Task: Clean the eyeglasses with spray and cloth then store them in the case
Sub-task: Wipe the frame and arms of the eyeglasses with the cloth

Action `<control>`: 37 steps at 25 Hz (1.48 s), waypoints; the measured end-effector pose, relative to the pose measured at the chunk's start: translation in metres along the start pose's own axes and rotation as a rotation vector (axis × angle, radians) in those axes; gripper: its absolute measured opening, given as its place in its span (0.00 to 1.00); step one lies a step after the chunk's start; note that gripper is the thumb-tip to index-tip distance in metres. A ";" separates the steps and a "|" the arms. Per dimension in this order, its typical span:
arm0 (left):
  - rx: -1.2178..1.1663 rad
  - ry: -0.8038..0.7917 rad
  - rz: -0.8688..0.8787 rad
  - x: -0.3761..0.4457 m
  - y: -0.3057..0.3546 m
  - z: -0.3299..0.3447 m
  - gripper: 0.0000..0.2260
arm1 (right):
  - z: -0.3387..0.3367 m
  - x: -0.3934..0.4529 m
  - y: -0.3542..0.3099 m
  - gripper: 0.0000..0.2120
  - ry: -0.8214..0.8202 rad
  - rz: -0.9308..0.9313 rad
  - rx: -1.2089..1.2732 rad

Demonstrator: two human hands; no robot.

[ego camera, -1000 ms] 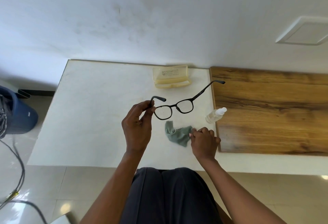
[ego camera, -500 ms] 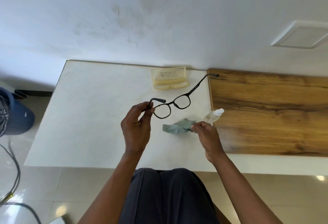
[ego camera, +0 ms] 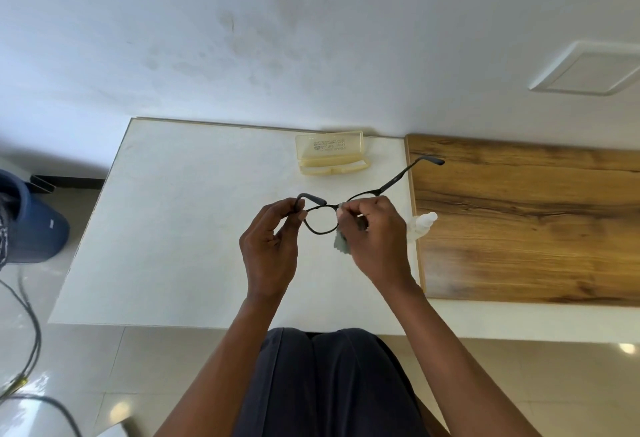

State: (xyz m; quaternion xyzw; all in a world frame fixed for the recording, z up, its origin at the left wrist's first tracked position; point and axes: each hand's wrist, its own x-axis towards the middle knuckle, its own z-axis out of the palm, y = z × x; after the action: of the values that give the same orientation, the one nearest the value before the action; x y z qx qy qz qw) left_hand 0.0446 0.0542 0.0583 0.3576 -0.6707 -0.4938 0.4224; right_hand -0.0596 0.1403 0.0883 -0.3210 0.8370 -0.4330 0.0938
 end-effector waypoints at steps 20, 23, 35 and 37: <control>-0.008 -0.022 0.011 0.000 0.004 0.002 0.09 | 0.018 -0.011 0.006 0.15 -0.109 -0.314 -0.305; -0.001 -0.018 0.005 0.000 0.003 0.002 0.08 | 0.016 -0.017 0.010 0.15 -0.020 -0.372 -0.400; 0.061 -0.018 0.061 0.000 0.007 0.006 0.06 | 0.019 -0.019 0.008 0.15 0.017 -0.397 -0.449; 0.065 -0.003 0.063 0.000 0.007 0.006 0.07 | 0.017 -0.019 0.009 0.14 0.021 -0.407 -0.415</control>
State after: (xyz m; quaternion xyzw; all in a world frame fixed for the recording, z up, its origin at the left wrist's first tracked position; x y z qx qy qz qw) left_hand 0.0387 0.0579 0.0644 0.3490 -0.6979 -0.4591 0.4248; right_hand -0.0417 0.1449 0.0684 -0.4902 0.8270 -0.2658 -0.0711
